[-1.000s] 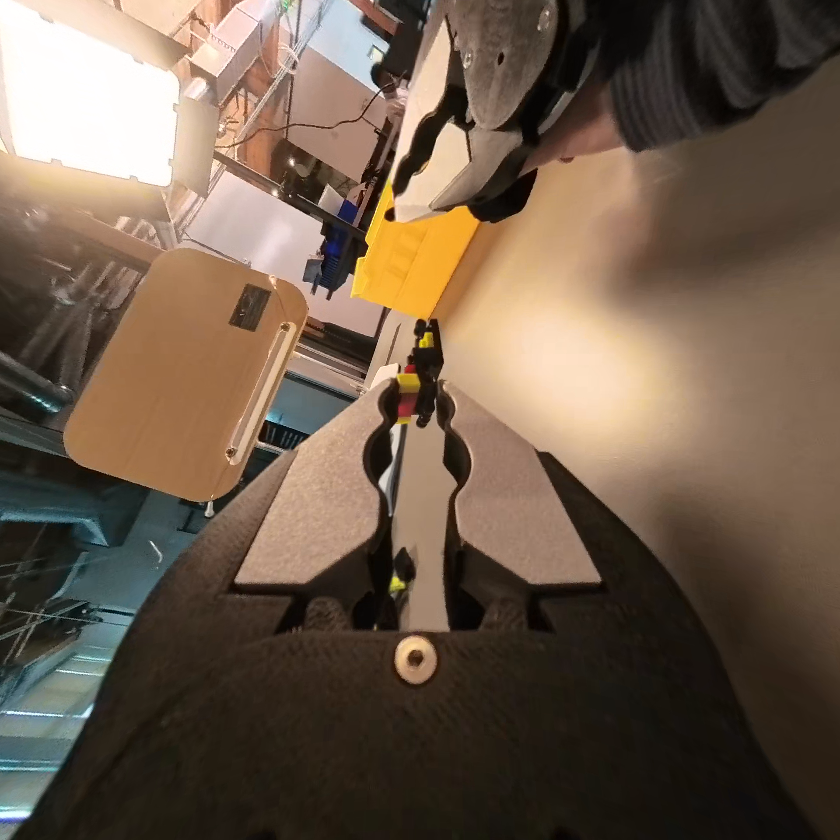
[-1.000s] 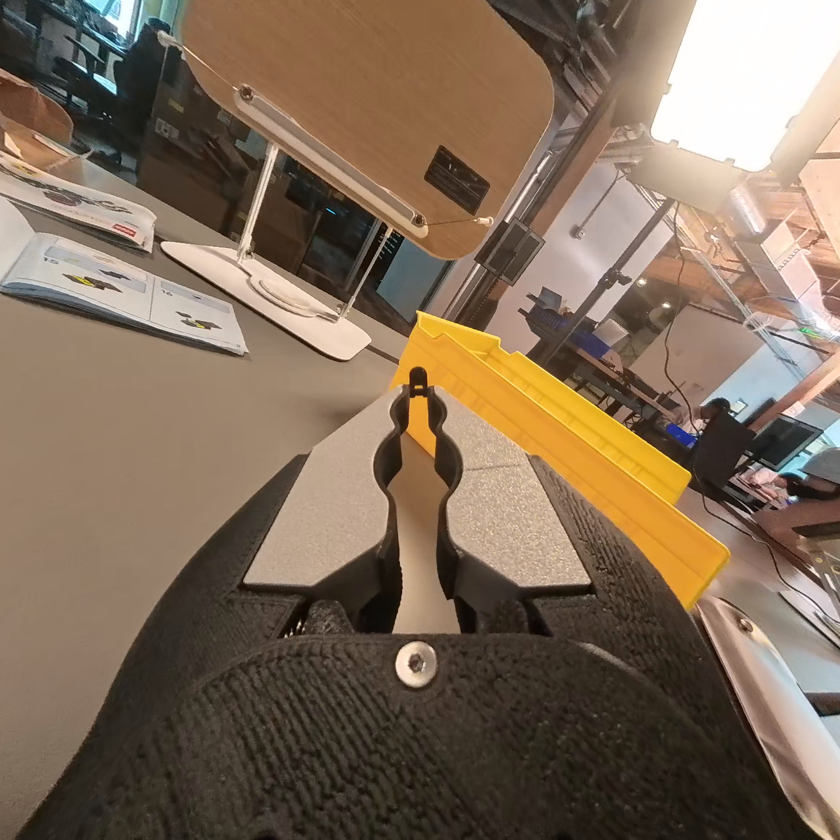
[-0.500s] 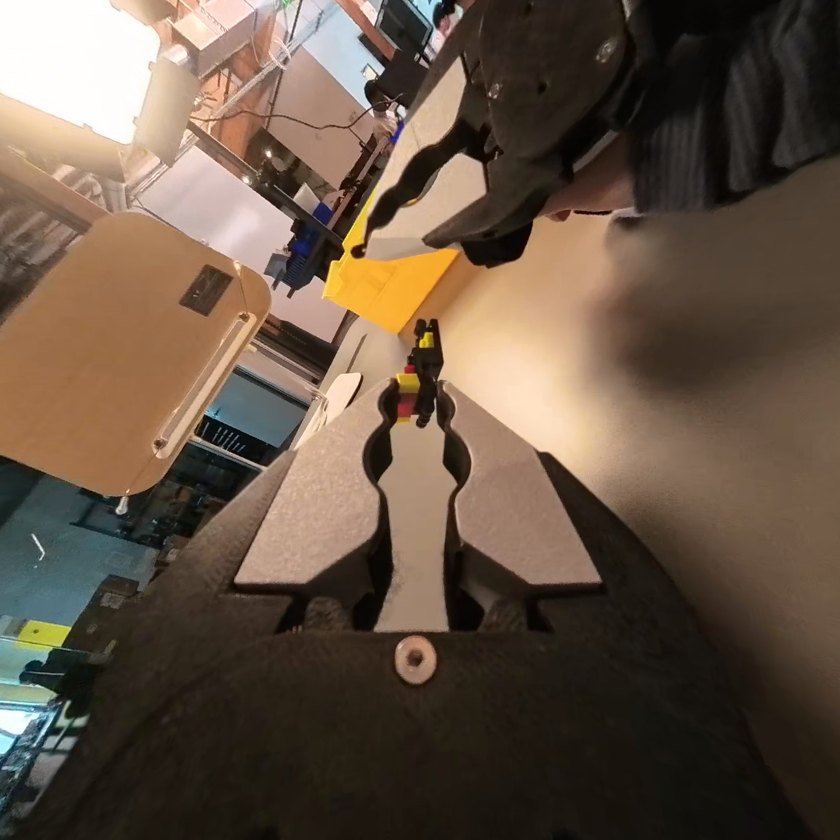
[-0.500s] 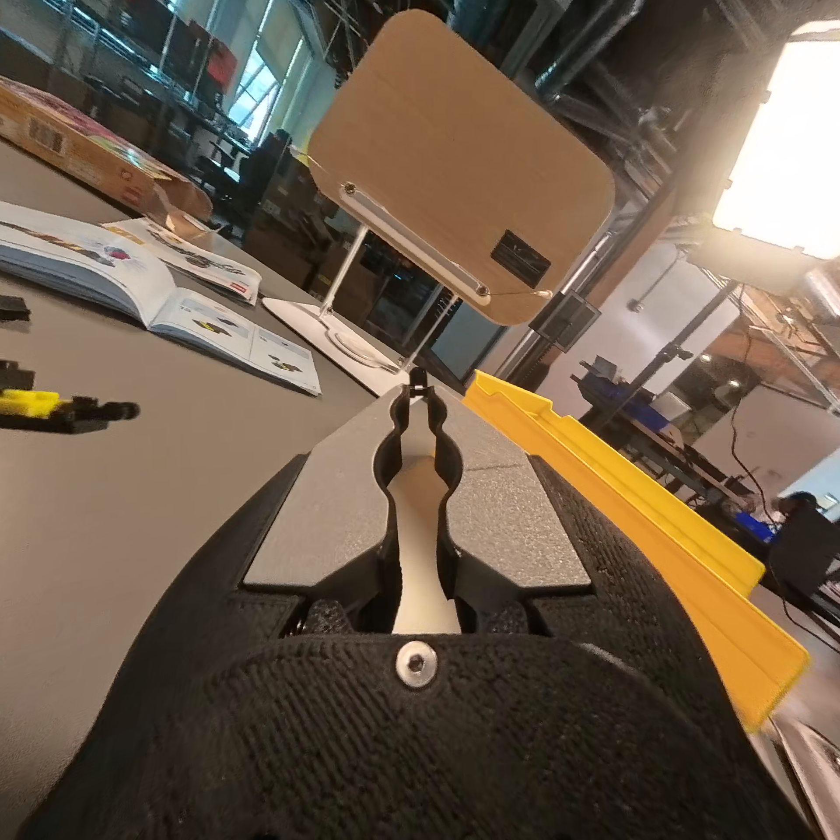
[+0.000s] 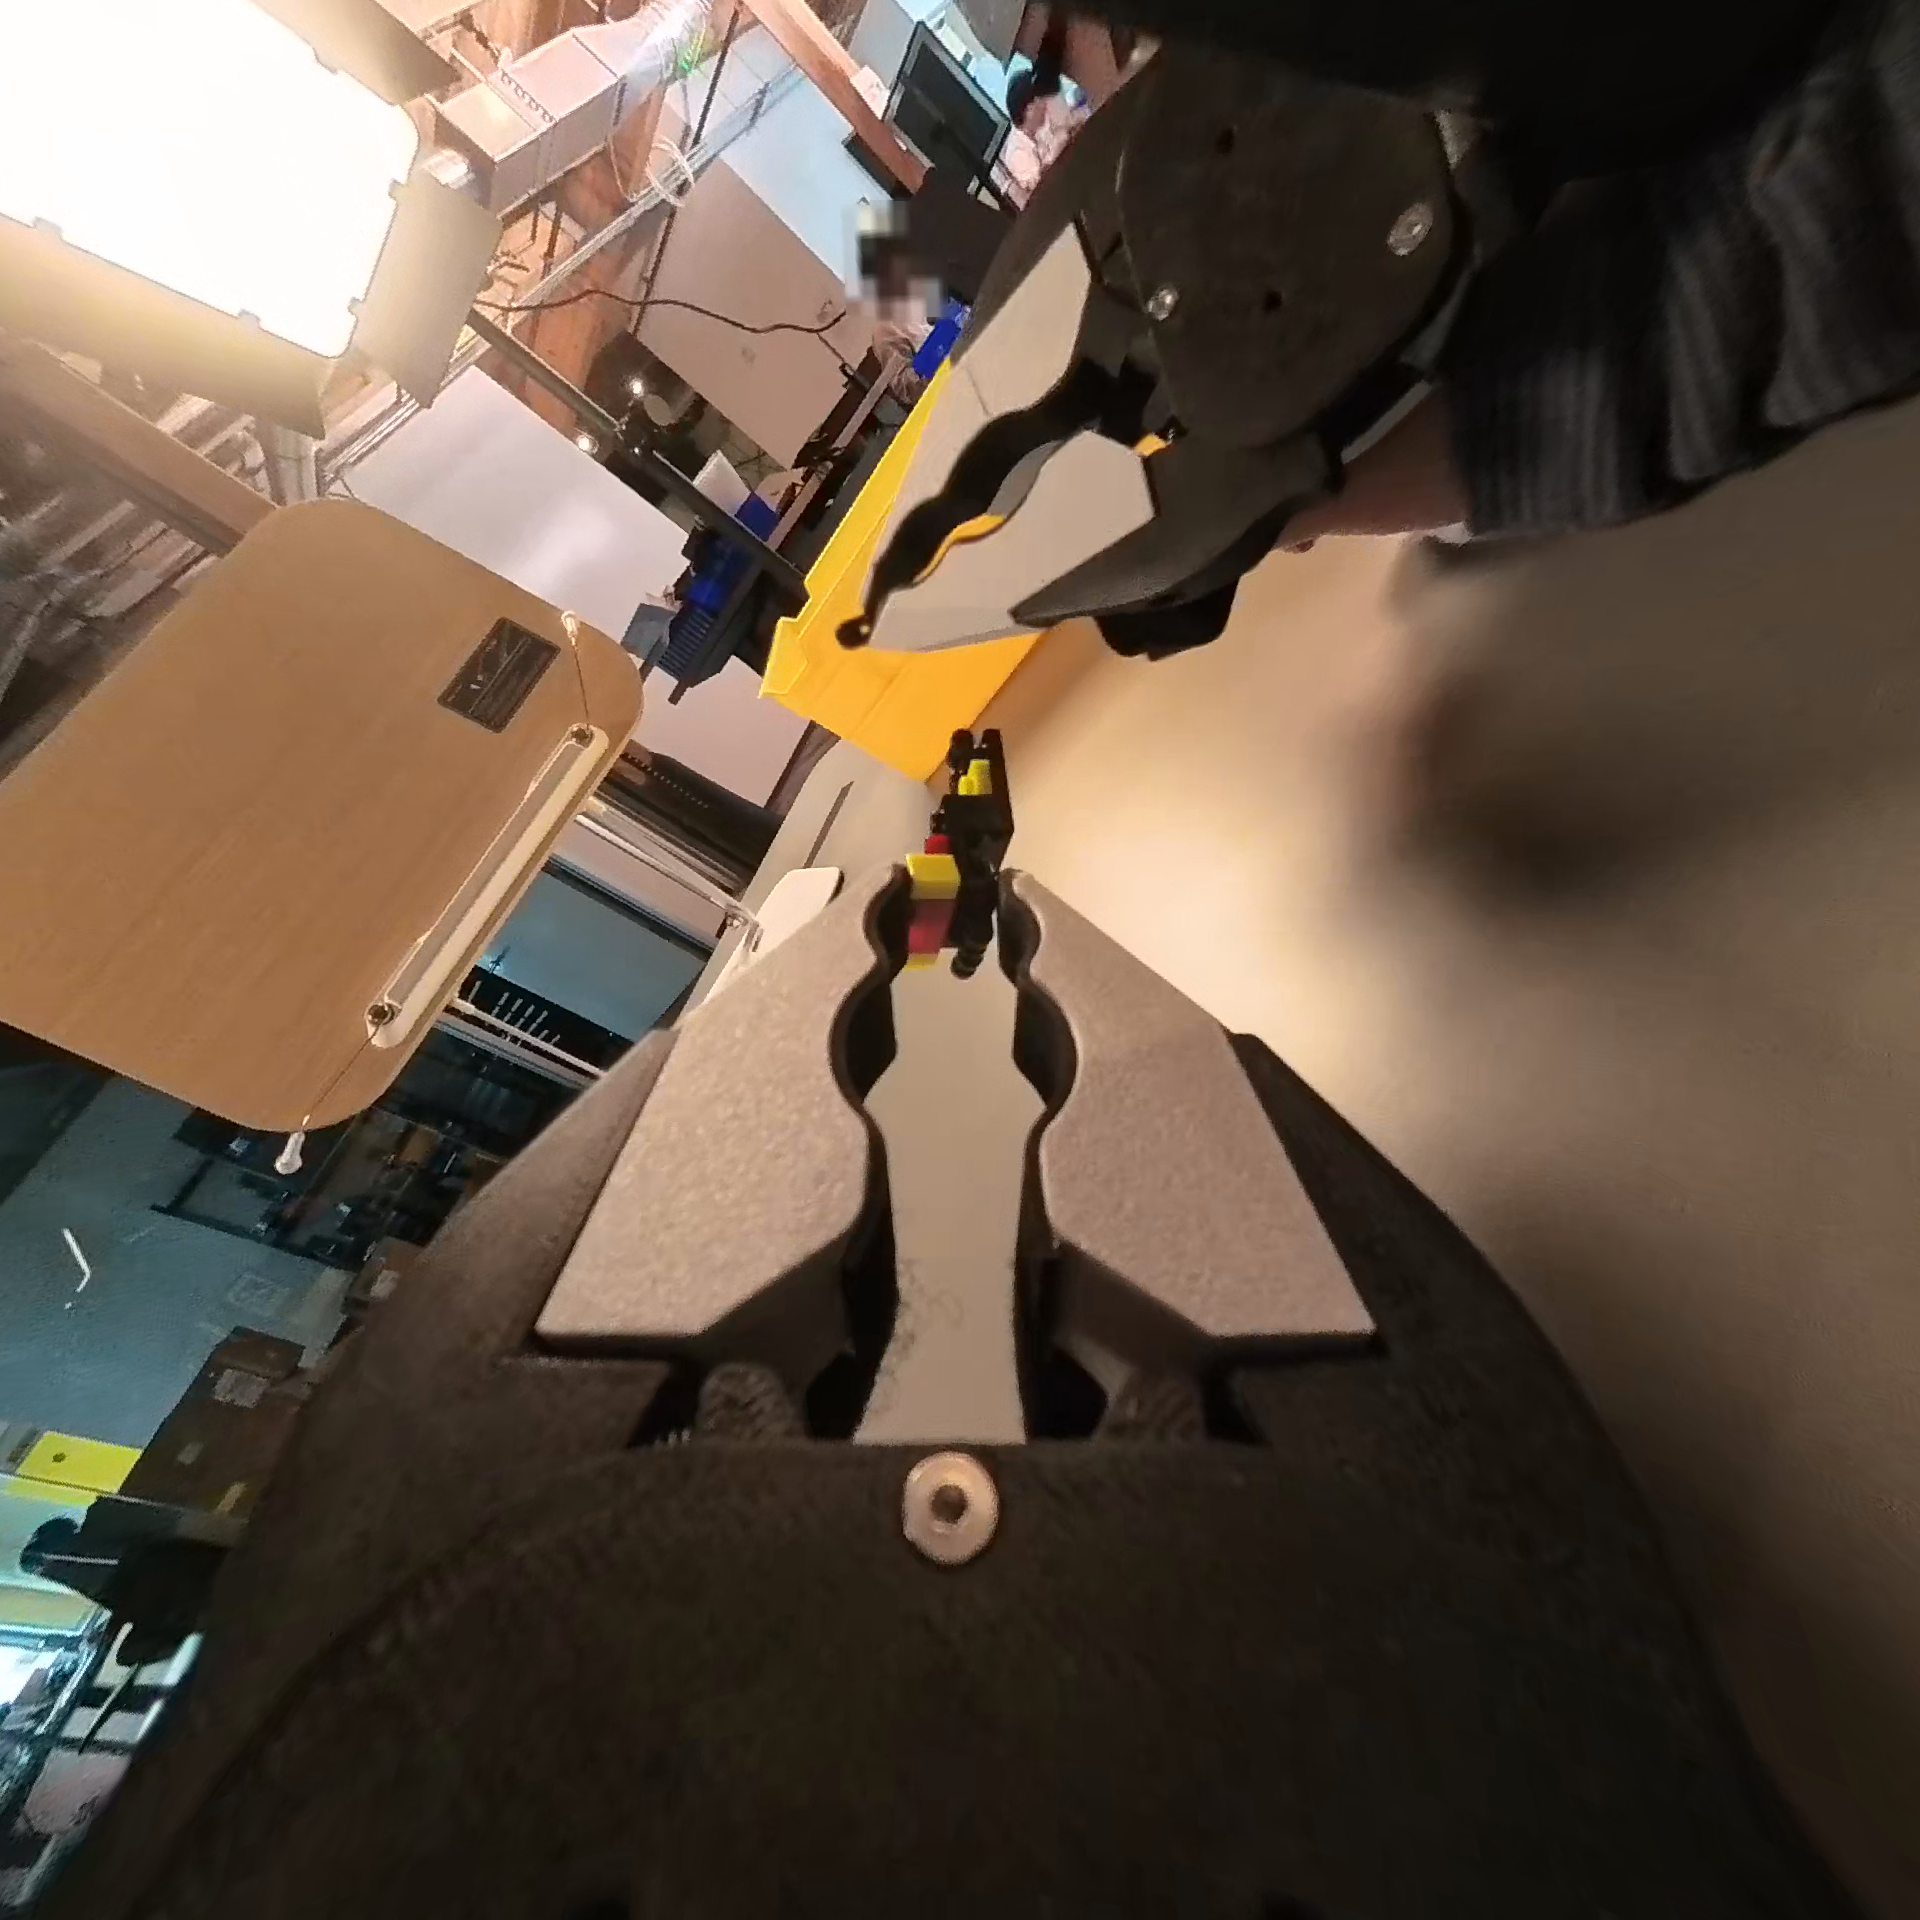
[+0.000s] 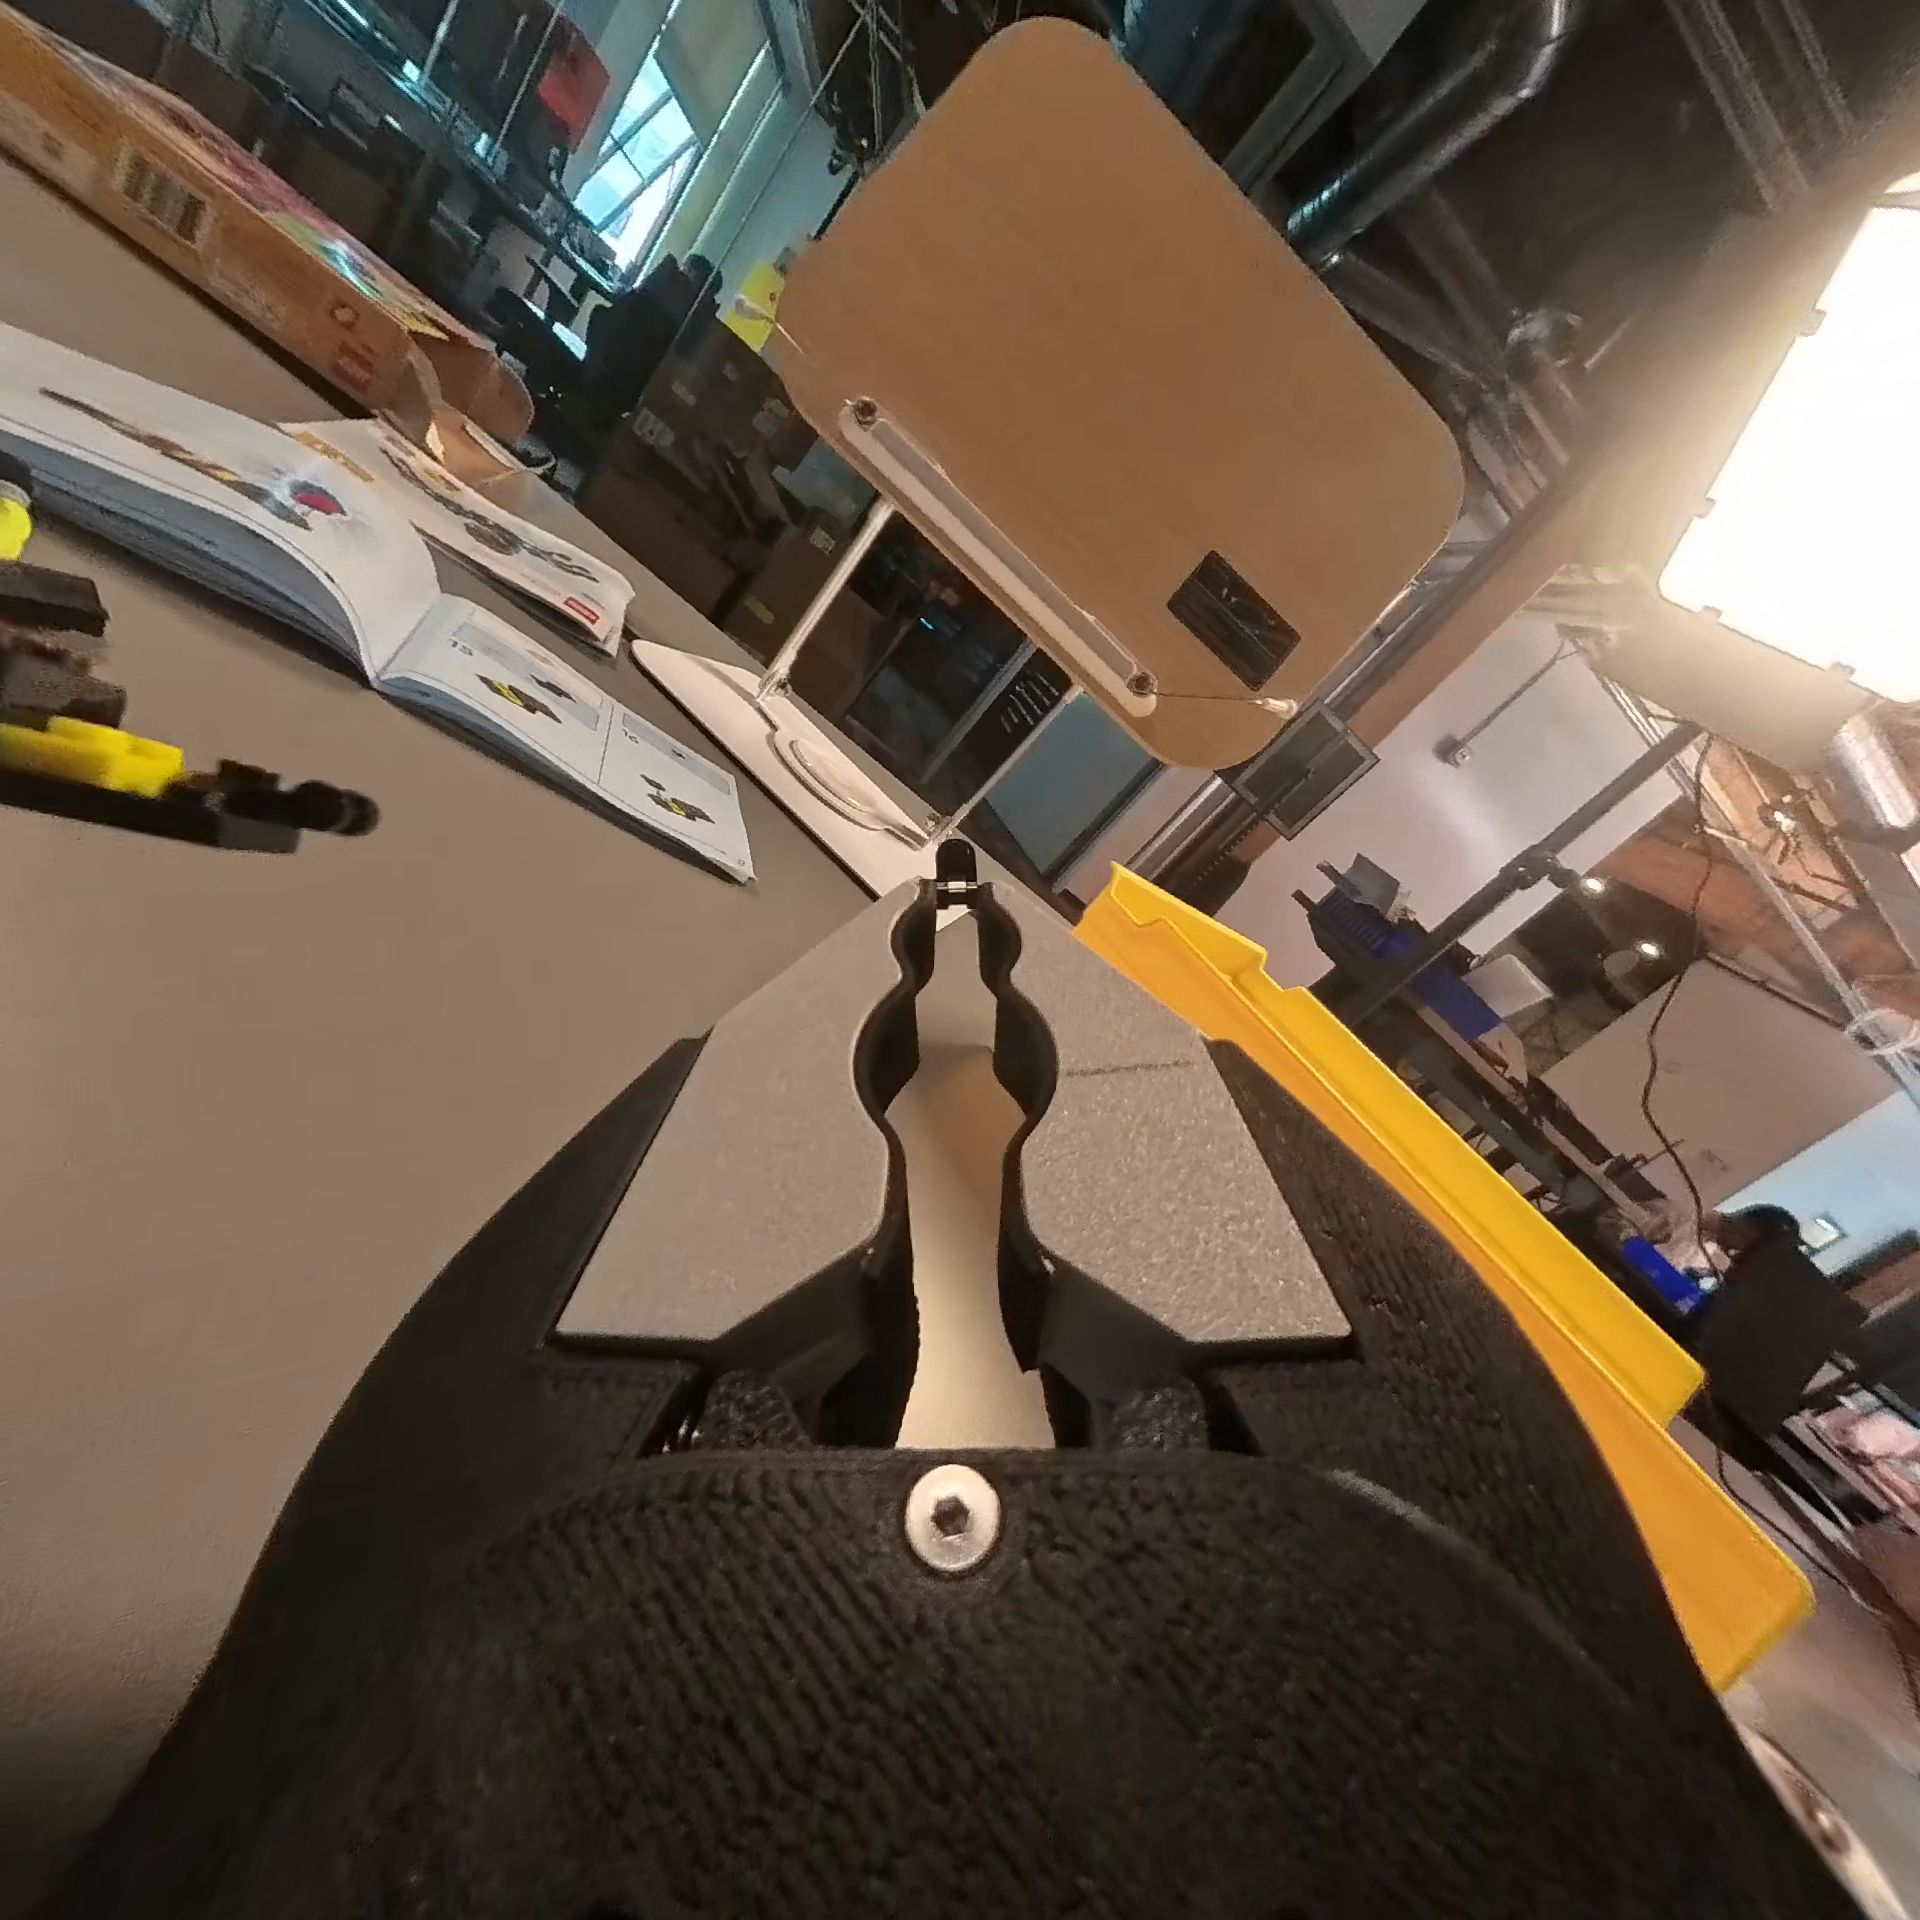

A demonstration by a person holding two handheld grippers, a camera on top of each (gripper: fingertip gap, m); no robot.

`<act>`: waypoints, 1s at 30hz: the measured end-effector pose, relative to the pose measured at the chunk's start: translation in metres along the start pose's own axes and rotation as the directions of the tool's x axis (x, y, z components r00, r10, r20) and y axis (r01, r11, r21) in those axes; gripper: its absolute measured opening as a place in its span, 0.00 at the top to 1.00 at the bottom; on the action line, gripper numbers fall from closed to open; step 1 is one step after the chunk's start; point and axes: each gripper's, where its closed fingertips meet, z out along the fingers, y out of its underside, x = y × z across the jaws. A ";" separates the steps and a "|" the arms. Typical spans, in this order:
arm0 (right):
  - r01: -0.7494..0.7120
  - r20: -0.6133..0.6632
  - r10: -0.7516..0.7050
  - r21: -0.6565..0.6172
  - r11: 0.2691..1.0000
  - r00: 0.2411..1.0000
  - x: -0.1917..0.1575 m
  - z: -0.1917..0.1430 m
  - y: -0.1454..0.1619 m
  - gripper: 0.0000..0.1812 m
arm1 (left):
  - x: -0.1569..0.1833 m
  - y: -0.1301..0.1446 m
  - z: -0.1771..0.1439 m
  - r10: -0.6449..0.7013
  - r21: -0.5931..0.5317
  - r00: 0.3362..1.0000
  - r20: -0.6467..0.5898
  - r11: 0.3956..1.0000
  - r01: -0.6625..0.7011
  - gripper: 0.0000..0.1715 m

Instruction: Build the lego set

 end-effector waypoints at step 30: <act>0.094 -0.012 -0.094 0.033 0.995 0.996 -0.005 -0.005 -0.008 0.97 | 0.012 -0.010 -0.002 0.067 0.037 0.997 -0.030 0.997 -0.066 0.91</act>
